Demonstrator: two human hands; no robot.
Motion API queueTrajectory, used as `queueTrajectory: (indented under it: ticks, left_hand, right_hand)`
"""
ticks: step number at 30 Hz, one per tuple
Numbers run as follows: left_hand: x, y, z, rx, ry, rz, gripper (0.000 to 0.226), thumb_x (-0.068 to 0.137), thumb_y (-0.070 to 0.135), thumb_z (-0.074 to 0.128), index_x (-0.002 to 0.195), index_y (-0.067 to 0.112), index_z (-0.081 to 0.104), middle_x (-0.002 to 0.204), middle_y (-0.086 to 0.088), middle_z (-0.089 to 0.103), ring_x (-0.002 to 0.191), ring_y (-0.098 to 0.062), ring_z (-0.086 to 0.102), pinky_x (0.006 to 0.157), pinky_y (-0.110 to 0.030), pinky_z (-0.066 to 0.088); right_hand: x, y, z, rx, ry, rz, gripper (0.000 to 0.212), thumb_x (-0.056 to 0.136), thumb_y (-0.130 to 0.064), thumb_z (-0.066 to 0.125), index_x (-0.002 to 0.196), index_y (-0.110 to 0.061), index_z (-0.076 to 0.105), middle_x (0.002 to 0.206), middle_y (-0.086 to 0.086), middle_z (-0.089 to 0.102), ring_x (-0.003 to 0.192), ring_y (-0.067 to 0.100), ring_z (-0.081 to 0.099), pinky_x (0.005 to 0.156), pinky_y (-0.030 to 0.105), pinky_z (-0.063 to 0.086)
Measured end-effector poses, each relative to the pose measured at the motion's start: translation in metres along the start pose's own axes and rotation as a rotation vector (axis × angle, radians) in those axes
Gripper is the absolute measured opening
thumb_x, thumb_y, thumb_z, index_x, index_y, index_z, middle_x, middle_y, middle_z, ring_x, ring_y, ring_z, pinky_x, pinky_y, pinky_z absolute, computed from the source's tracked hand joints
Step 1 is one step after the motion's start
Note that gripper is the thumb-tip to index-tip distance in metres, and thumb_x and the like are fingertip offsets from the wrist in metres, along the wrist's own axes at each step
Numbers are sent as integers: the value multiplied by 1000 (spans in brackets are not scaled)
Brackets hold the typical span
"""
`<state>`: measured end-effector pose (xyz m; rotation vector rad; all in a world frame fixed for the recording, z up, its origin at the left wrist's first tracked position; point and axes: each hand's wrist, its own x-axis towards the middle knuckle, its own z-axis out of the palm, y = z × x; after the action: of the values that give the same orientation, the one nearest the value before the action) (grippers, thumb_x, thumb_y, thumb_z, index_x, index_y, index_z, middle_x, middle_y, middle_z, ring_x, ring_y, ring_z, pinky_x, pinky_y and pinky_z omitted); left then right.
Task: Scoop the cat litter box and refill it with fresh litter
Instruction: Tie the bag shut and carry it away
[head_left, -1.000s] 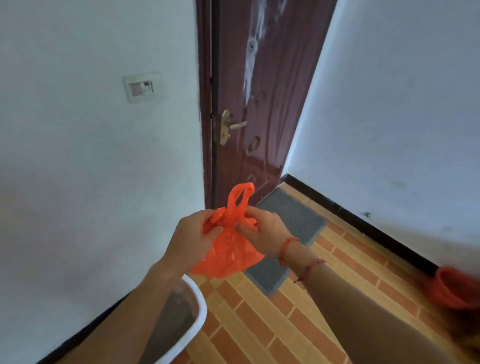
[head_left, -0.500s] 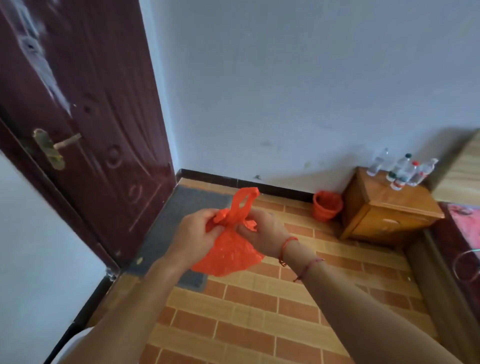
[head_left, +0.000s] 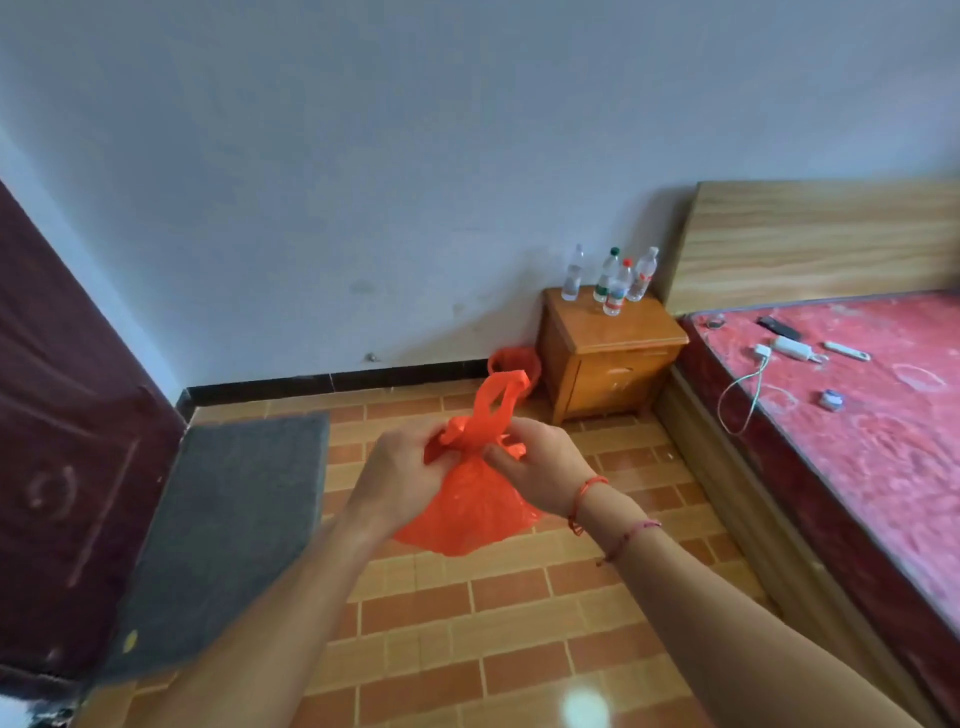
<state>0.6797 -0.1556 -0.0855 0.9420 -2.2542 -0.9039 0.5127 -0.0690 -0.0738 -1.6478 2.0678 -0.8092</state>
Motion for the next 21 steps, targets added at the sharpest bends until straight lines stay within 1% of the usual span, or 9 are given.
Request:
queueTrajectory:
  ticks: [2,4,7,10,12,16,21]
  left_hand:
    - [10,4,10,-16,-28,27,21,88,17,68,104,30,73,93,17,71,83,1,62,70,-6,41]
    - [19,6,16,-33,-56,70,21,86,13,69,103,25,74,95,12,73,87,-4,64,73,-11,43]
    - [28,1,18,-53,-82,115,24,84,10,70,103,23,75,98,10,74,91,-6,64,79,-18,46]
    - [35,-13,14,-57,-105,129,25,83,17,67,106,25,74,100,11,74,95,-9,67,83,-30,50]
    - [40,-23,11,-60,-116,128,26,81,24,63,104,26,73,98,12,74,93,-10,68,81,-34,52]
    - [50,-42,8,-68,-118,120,26,81,28,61,104,26,73,97,12,74,92,-11,68,80,-37,52]
    - [74,-55,13,-79,-125,135,22,82,27,62,101,26,73,95,11,72,89,-12,67,78,-38,52]
  right_hand:
    - [-2,10,-5,-3,28,39,23,91,-30,60,113,-27,67,107,-2,70,97,17,63,84,30,48]
    - [-2,18,-8,0,47,75,23,91,-32,59,112,-28,66,105,-4,69,96,15,63,84,31,49]
    - [2,22,-6,4,57,114,24,91,-35,58,113,-32,66,104,-8,69,96,13,64,84,32,50]
    - [10,19,2,4,51,136,24,91,-36,57,113,-33,66,103,-8,69,95,12,63,83,30,49]
    - [16,16,9,8,47,145,24,91,-36,57,113,-32,66,103,-7,69,95,12,63,82,29,49]
    - [32,14,22,2,47,150,24,92,-36,57,113,-30,66,106,-5,69,97,14,63,83,30,49]
    - [52,22,23,4,64,170,22,90,-34,59,111,-29,67,104,-4,70,97,15,63,83,30,49]
